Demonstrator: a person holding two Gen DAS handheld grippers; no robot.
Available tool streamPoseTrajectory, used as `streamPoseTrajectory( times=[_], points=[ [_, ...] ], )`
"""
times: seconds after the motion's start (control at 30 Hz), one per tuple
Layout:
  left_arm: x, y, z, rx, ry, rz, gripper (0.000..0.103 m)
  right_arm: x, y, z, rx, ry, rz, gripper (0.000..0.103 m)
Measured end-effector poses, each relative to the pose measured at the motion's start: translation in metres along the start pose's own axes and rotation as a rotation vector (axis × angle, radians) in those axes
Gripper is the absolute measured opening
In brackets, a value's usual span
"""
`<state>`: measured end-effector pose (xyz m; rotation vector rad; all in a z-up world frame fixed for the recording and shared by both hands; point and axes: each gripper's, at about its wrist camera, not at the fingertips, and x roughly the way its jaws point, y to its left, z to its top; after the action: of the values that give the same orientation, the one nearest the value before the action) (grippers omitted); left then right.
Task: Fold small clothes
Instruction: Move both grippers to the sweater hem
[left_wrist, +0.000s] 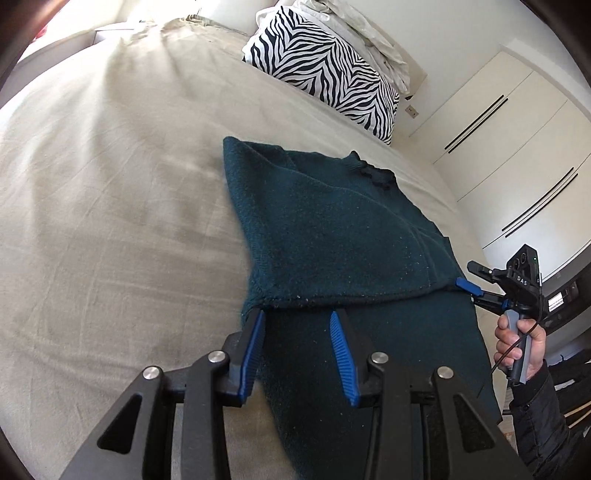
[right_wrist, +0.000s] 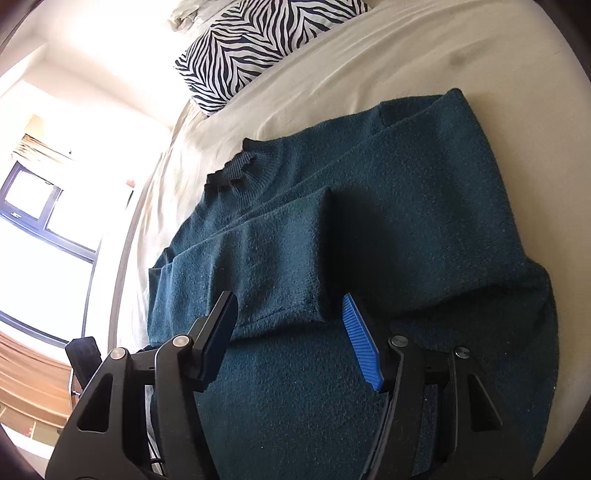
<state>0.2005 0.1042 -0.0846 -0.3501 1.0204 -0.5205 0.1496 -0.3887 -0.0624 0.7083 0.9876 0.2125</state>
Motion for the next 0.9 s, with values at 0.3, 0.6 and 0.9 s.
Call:
streamPoseTrajectory(
  times=[0.3,0.6,0.9],
  points=[
    [-0.006,-0.024,0.016,-0.004,-0.11,-0.055,0.059,0.02,0.019,0.006,-0.005,0.004,0.077,0.058],
    [0.016,0.008,0.0,-0.098,-0.045,-0.017,0.039,-0.002,-0.028,-0.006,0.059,-0.046,-0.01,0.058],
    [-0.055,-0.018,-0.067,-0.111,-0.073,-0.036,0.066,-0.103,-0.054,-0.061,0.062,-0.114,-0.039,0.058]
  ],
)
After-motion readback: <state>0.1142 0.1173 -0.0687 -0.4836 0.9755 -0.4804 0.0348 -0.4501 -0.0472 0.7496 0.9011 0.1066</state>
